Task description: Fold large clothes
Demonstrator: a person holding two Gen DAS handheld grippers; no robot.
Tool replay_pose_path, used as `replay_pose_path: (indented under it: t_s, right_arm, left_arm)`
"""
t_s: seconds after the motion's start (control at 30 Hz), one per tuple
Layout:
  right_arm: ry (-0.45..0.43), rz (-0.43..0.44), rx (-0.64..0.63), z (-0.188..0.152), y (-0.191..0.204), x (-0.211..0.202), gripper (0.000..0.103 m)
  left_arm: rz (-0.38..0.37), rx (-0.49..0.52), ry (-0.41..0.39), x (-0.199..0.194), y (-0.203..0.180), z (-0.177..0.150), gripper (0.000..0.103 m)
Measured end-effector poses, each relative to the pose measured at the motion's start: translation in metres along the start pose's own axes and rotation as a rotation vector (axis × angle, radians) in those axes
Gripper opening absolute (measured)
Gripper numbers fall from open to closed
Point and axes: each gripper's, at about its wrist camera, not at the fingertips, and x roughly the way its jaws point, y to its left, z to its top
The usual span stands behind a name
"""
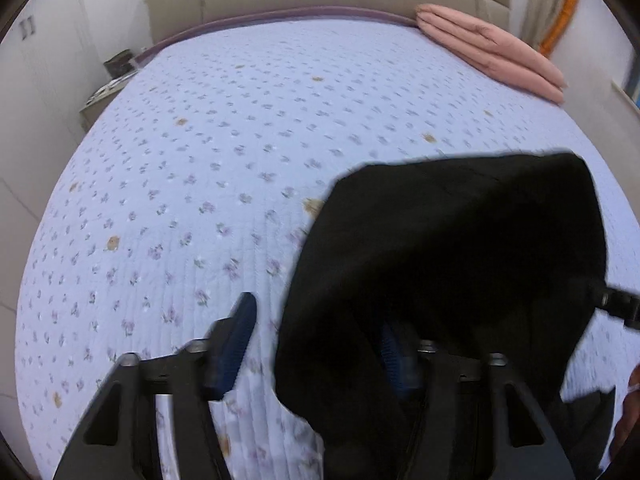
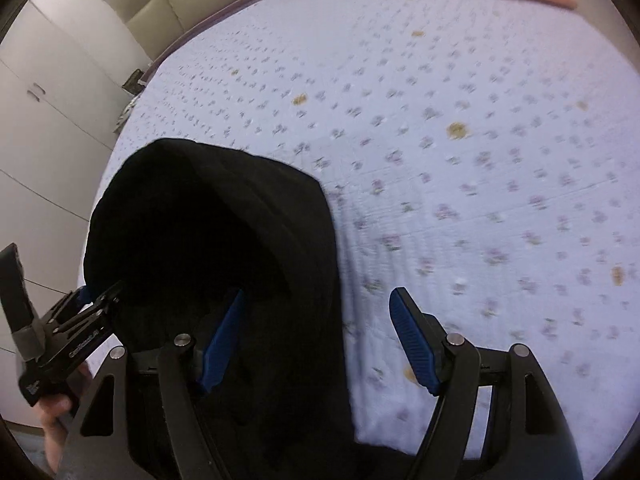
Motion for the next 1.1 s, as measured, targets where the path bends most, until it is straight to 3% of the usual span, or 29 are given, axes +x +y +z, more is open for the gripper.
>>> replay_pose_path:
  t_s: [0.03, 0.1, 0.2, 0.27, 0.33, 0.43, 0.53, 0.67, 0.73, 0.8, 0.83, 0.9, 0.93, 1.1]
  right_arm:
    - [0.003, -0.014, -0.021, 0.001, 0.004, 0.006, 0.044]
    - [-0.006, -0.067, -0.039, 0.003, 0.004, 0.008, 0.01]
    - [-0.129, -0.084, -0.034, -0.006, -0.005, -0.033, 0.006]
    - [-0.183, -0.072, -0.072, -0.019, -0.006, -0.056, 0.006]
    - [-0.175, -0.119, -0.136, -0.033, -0.001, -0.054, 0.007]
    - [-0.087, -0.176, -0.168, -0.042, -0.007, -0.013, 0.007]
    - [-0.001, -0.199, -0.199, -0.048, -0.018, 0.026, 0.007]
    - [0.015, -0.201, -0.219, -0.053, -0.019, 0.032, 0.007]
    - [0.034, -0.211, -0.225, -0.055, -0.019, 0.022, 0.017]
    - [0.033, -0.208, -0.229, -0.058, -0.021, 0.006, 0.026]
    - [0.025, -0.2, -0.228, -0.061, -0.023, -0.008, 0.036]
    - [-0.005, -0.176, -0.227, -0.064, -0.025, -0.034, 0.051]
    - [-0.027, -0.159, -0.228, -0.065, -0.024, -0.047, 0.053]
    - [-0.145, -0.086, -0.243, -0.04, 0.006, -0.084, 0.054]
  left_arm:
    - [-0.008, -0.014, -0.004, 0.0, 0.004, 0.0, 0.007]
    - [-0.068, -0.104, -0.051, -0.011, 0.024, 0.0, 0.007]
    - [-0.2, -0.251, -0.097, -0.038, 0.061, -0.01, 0.006]
    - [-0.291, -0.301, -0.095, -0.05, 0.079, -0.025, 0.007]
    - [-0.309, -0.297, -0.041, -0.043, 0.084, -0.037, 0.007]
    - [-0.265, -0.263, 0.128, 0.007, 0.087, -0.057, 0.008]
    - [-0.232, -0.201, 0.174, 0.038, 0.083, -0.072, 0.014]
    - [-0.191, -0.115, 0.149, 0.029, 0.074, -0.072, 0.018]
    - [-0.143, -0.071, 0.135, 0.014, 0.073, -0.073, 0.038]
    - [-0.102, -0.024, 0.103, -0.011, 0.075, -0.077, 0.051]
    - [-0.1, -0.004, 0.087, -0.023, 0.077, -0.079, 0.055]
    - [-0.129, 0.036, 0.051, -0.055, 0.08, -0.084, 0.055]
    - [-0.14, 0.045, 0.026, -0.069, 0.081, -0.086, 0.056]
    - [-0.188, 0.057, -0.122, -0.108, 0.066, -0.055, 0.059]
